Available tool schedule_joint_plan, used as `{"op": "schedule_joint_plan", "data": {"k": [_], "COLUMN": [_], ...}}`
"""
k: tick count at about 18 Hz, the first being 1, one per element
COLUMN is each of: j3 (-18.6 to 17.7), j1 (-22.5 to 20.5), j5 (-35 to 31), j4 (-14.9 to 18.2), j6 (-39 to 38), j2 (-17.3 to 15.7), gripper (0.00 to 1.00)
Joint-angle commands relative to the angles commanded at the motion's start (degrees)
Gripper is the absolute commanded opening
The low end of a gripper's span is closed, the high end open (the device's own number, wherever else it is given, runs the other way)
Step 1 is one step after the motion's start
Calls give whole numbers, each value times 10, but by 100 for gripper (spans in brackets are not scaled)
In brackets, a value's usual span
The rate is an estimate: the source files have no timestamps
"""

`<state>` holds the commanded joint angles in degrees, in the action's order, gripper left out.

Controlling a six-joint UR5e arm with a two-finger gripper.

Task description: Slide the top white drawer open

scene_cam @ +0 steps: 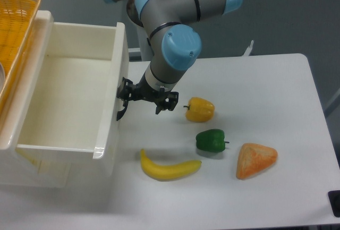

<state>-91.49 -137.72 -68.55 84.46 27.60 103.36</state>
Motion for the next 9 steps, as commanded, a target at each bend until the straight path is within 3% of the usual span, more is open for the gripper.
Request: {"op": "schedule_joint_plan", "data": {"k": [9], "j3": [16], "j1": [-19], "j5": [-6], "j4": [-7], "j6": [7], "j2": [-6], "gripper": [100]}}
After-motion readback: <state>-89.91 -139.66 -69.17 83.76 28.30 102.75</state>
